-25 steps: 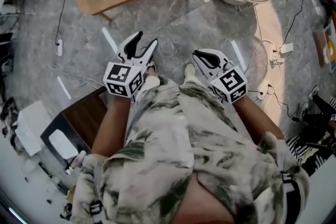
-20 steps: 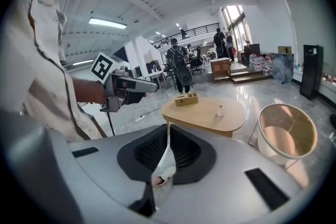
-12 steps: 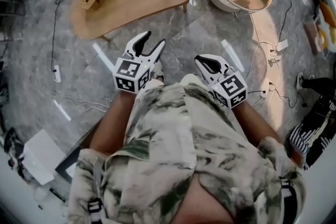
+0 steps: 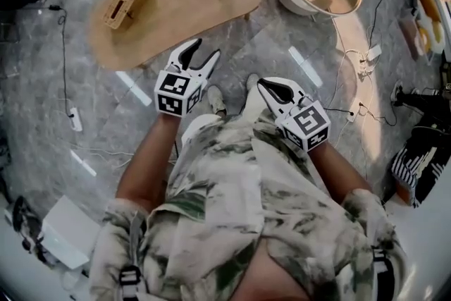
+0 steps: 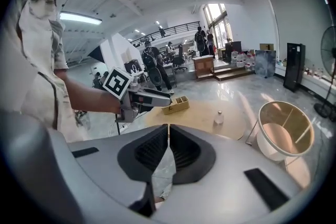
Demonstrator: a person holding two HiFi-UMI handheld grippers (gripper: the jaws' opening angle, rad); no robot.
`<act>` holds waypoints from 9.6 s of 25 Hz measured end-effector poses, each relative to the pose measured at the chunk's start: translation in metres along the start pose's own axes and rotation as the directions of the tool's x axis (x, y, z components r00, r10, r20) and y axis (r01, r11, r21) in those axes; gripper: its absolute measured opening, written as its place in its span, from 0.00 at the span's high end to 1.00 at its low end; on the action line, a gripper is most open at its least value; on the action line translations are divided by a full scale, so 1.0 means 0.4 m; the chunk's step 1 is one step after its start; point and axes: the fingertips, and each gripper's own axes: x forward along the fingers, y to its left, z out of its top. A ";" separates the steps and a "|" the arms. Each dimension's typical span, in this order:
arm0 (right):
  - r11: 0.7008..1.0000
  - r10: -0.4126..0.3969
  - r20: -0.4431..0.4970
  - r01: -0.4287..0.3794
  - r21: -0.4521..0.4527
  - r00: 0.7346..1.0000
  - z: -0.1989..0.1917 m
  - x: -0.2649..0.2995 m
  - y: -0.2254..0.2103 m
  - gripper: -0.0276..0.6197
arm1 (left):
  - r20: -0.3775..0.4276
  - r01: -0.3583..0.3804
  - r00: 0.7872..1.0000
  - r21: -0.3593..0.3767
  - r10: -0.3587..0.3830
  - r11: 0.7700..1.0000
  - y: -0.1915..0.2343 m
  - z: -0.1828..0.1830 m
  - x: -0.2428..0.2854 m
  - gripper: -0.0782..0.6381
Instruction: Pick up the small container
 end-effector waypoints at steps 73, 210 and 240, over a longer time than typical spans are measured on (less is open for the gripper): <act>0.967 0.249 -0.362 -0.208 0.147 0.898 -0.265 0.770 -0.862 0.89 | -0.213 -0.353 0.918 -0.055 0.334 0.934 0.743 -0.252 1.228 0.55; 0.987 0.148 -0.190 -0.158 -0.042 0.971 0.071 0.494 -0.518 0.92 | -0.108 -0.127 0.985 0.079 0.135 0.989 0.342 0.372 0.438 0.68; 0.988 0.143 -0.188 -0.152 -0.031 0.972 0.062 0.489 -0.557 0.92 | -0.111 -0.133 0.984 0.073 0.141 0.988 0.351 0.377 0.482 0.68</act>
